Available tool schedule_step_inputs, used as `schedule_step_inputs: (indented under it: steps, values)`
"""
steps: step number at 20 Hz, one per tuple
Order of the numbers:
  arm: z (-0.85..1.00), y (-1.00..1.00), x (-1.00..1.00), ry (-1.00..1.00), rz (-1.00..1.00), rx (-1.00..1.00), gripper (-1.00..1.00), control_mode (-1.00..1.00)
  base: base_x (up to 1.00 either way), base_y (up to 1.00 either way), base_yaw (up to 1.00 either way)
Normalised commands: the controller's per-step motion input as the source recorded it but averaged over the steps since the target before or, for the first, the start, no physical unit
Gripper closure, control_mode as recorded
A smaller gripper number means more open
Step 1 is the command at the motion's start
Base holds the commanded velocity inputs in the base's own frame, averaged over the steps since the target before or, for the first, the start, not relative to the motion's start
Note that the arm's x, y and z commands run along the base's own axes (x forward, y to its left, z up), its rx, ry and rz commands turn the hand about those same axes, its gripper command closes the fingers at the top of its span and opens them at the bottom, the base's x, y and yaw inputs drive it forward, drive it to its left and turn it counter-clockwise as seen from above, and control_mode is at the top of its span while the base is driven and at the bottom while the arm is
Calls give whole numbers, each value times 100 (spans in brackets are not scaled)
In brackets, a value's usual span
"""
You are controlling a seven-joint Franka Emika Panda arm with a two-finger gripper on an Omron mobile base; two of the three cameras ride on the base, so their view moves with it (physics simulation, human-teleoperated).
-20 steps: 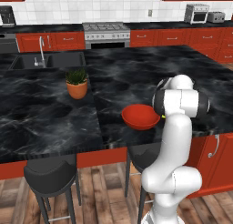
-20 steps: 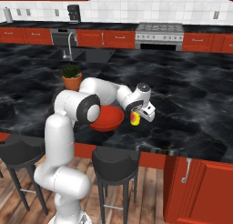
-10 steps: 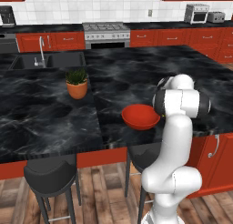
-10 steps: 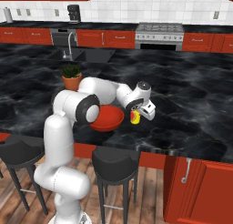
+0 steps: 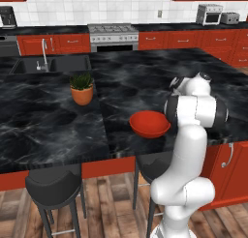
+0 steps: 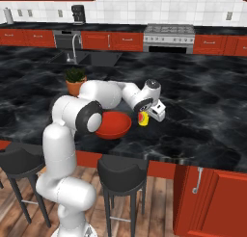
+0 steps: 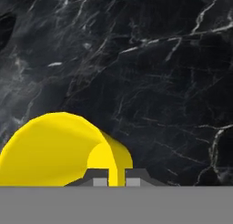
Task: Place the cup inside the bowl on the dining table and move the bowl to any counter.
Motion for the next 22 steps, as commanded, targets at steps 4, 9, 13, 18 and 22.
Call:
schedule_step_inputs:
  steps: [4, 9, 13, 18, 22]
  values:
    - [43, 0, -22, -6, 0, 0, 100, -100, 0, 0, 0]
    - [42, 0, -22, -6, 0, 0, 100, -100, 0, 0, 0]
    - [14, 9, -17, -5, 0, 0, 100, -100, 0, 0, 0]
    - [14, 22, -26, -2, 0, 0, 100, -100, 0, 0, 0]
    - [8, 29, -24, -1, 0, 0, 100, -100, 0, 0, 0]
